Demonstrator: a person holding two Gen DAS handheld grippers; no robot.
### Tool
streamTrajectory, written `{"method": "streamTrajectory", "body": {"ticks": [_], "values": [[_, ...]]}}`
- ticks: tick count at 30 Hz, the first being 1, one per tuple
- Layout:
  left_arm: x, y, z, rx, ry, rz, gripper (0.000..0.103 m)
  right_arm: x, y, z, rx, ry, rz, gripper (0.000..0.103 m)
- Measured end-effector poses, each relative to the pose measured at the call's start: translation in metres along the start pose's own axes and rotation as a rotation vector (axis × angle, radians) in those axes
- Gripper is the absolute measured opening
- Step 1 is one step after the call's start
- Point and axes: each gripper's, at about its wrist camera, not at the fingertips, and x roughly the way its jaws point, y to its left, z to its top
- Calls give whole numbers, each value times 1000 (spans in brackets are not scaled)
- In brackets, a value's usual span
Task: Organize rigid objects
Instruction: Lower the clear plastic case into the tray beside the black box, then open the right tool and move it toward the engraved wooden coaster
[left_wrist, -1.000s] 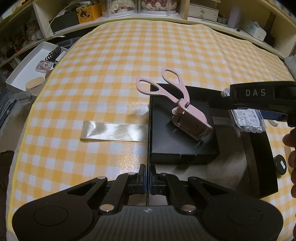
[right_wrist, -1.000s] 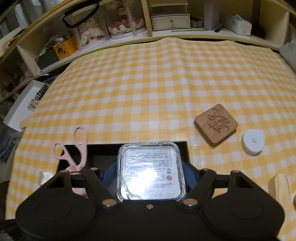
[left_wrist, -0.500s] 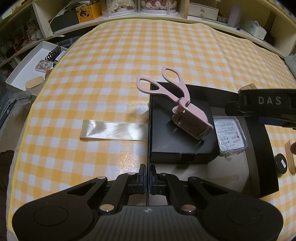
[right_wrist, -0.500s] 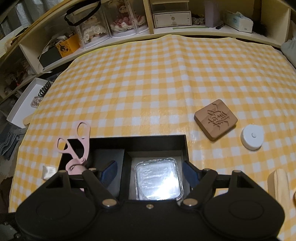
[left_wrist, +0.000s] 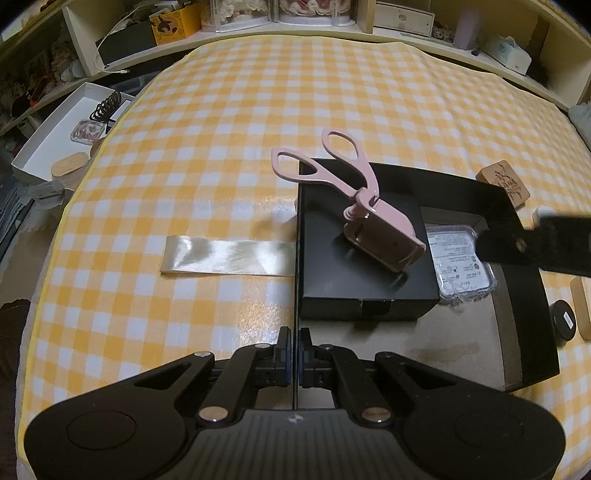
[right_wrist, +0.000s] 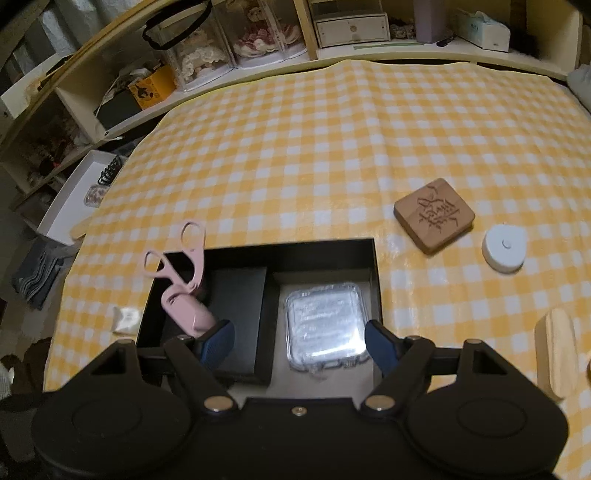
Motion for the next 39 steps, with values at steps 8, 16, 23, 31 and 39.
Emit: {"method": "streamTrajectory", "body": {"ticks": [8, 16, 23, 31, 39], "values": [[-1, -2, -1, 0, 2, 0, 3, -21, -7, -17, -59, -1, 16, 90], [-2, -2, -2, 3, 3, 2, 3, -49, -20, -26, -133, -60, 66, 103], [-3, -1, -3, 5, -1, 0, 3, -62, -48, -24, -203, -120, 53, 103], [-4, -1, -2, 9, -2, 0, 3, -49, -97, -4, -244, -215, -14, 103], [-4, -1, -1, 20, -1, -1, 3, -14, -131, 20, -359, -275, 1, 103]]}}
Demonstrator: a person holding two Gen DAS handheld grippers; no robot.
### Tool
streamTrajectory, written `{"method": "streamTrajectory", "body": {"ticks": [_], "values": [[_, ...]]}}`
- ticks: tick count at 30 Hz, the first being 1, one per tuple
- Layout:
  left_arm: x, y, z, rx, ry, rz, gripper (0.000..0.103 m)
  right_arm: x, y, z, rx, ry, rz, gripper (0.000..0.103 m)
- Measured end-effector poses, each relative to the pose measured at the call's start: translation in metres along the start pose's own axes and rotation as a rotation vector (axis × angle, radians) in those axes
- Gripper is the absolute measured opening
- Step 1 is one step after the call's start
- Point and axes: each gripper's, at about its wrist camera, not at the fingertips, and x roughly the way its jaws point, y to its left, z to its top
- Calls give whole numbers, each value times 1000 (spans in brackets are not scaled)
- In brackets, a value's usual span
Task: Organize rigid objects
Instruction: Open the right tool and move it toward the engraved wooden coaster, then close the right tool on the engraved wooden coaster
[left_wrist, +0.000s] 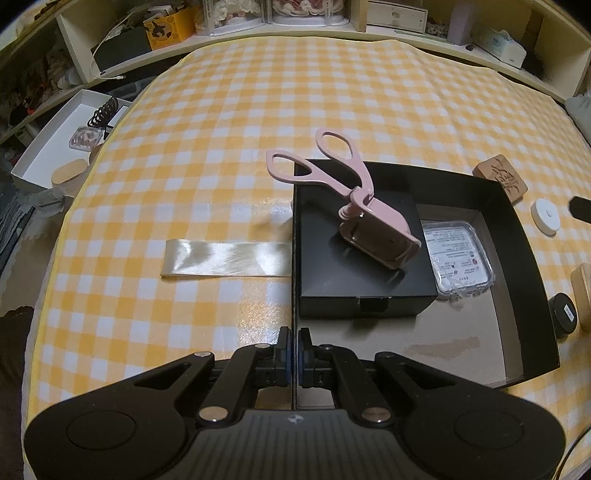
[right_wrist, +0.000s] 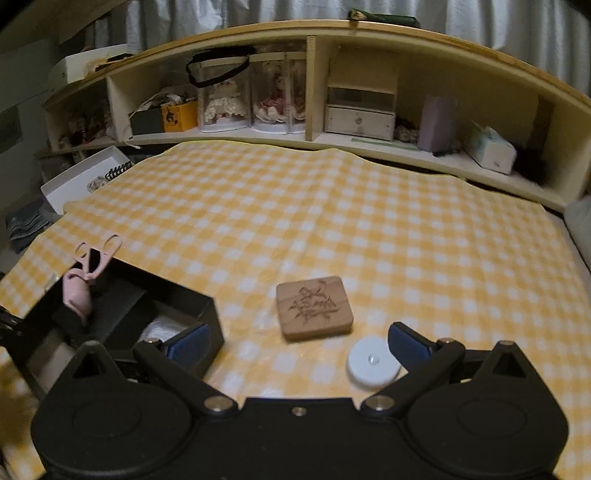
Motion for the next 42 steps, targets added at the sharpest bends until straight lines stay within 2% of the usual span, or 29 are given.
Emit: {"method": "streamTrajectory", "body": {"ticks": [8, 13, 17, 21, 25, 27, 29, 39, 42], "values": [[2, 1, 1, 1, 3, -3, 3, 53, -23, -3, 6, -5, 75, 103], [3, 2, 2, 2, 3, -4, 3, 80, -17, -3, -64, 13, 124, 103], [3, 2, 3, 0, 4, -5, 3, 98, -15, 1, -112, 29, 135, 103], [7, 2, 5, 1, 8, -4, 3, 114, -16, 5, -95, 84, 148, 103], [11, 2, 6, 3, 13, -2, 3, 121, -19, 3, -94, 86, 133, 103], [11, 2, 6, 3, 13, -2, 3, 124, -24, 4, -72, 82, 125, 99], [11, 2, 6, 3, 13, -2, 3, 127, -28, 4, -40, 86, 117, 90], [12, 2, 7, 6, 13, 0, 3, 132, -17, 6, 5, 127, 90, 88], [13, 2, 8, 7, 13, -1, 3, 134, -13, 5, -1, 153, 68, 77]]}}
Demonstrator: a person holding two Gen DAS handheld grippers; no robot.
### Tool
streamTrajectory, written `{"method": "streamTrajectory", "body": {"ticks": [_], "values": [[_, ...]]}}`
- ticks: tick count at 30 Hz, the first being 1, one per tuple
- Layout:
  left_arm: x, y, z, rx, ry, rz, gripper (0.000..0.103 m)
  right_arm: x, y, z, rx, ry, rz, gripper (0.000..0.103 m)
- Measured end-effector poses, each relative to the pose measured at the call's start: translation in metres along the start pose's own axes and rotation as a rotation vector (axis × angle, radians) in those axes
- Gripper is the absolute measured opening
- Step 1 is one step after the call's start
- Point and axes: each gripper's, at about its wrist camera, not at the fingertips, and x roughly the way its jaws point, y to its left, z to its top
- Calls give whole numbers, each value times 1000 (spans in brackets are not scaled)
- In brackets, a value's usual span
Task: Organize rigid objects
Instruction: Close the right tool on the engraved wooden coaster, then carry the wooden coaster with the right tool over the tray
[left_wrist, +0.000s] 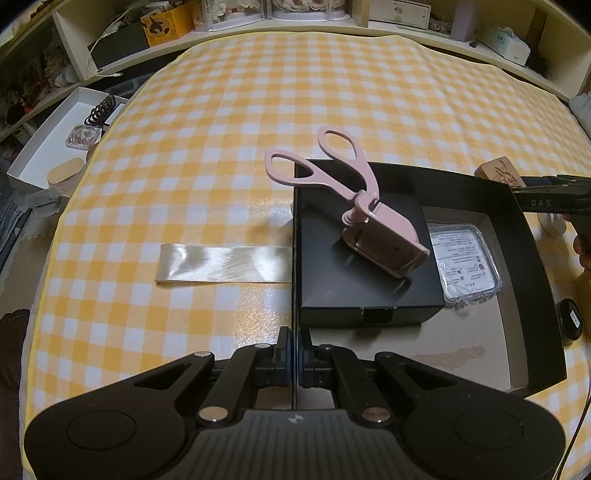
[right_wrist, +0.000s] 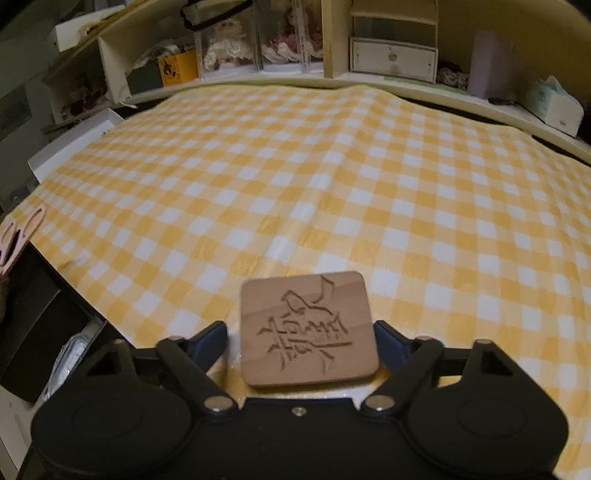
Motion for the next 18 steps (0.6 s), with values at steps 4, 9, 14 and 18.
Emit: {"method": "streamTrajectory", "body": {"ticks": [4, 9, 14, 18], "values": [[0, 0, 0, 0, 0, 0, 3, -2, 5, 2, -7, 36, -6, 76], [0, 0, 0, 3, 1, -1, 3, -12, 9, 5, 71, 52, -28, 76], [-1, 3, -1, -3, 0, -9, 3, -43, 21, 13, 157, 14, 1, 76], [0, 7, -3, -13, 0, -17, 3, -73, 35, 16, 239, -6, 60, 76]]}}
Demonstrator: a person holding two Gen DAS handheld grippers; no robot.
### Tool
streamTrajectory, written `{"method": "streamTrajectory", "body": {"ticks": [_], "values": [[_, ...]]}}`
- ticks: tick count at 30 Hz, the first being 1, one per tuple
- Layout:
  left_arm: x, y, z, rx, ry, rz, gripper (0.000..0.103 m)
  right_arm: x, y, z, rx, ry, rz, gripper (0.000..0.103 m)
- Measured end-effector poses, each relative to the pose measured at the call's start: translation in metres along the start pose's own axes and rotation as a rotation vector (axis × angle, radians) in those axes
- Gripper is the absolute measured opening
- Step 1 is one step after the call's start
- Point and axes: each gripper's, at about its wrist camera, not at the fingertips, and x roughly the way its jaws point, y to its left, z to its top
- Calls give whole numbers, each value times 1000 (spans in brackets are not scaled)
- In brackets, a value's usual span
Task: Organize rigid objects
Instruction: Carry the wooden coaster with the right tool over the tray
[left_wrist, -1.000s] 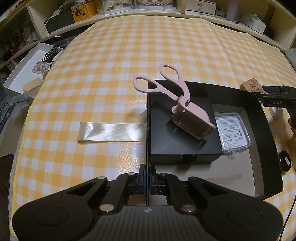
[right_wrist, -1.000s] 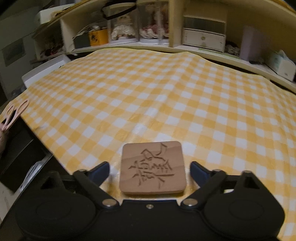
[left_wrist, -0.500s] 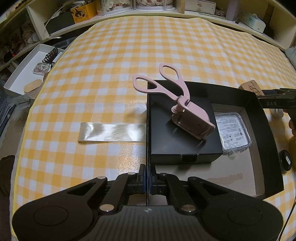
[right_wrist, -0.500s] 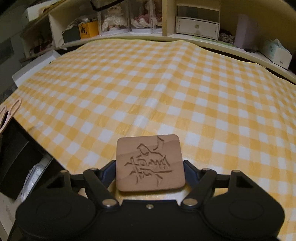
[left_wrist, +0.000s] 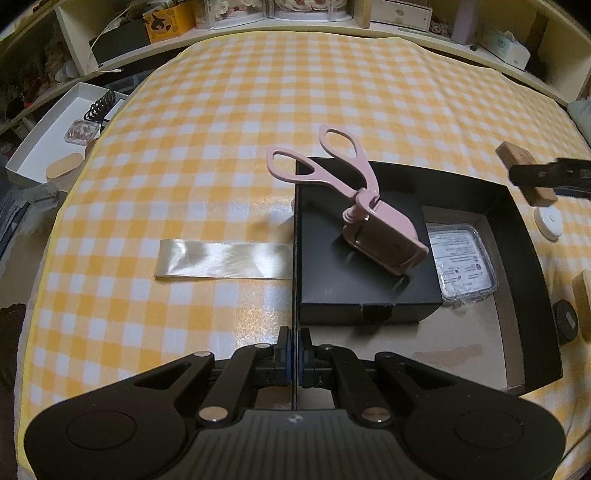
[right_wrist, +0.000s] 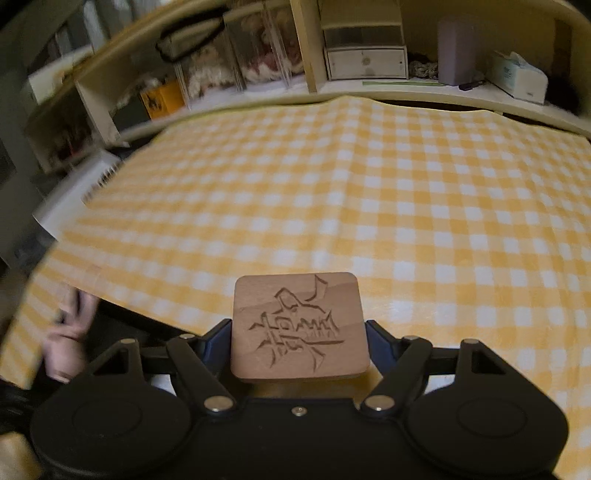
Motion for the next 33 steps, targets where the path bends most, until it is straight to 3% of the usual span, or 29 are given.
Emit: {"method": "streamTrajectory", "body": {"ticks": [7, 13, 21, 28, 30, 33], "values": [[-5, 2, 0, -15, -11, -5, 3, -41, 38, -23, 86, 44, 124, 76], [-7, 3, -2, -18, 8, -7, 3, -39, 78, -48, 118, 150, 232, 76], [-7, 4, -5, -32, 7, -13, 3, -9, 109, -72, 149, 238, 215, 76], [-7, 2, -4, -45, 9, -8, 3, -3, 118, -77, 109, 217, 173, 78], [-7, 1, -4, -51, 11, -7, 3, -4, 114, -76, 122, 220, 204, 84], [-7, 1, -3, -56, 9, -9, 3, -6, 106, -73, 162, 234, 233, 83]]}}
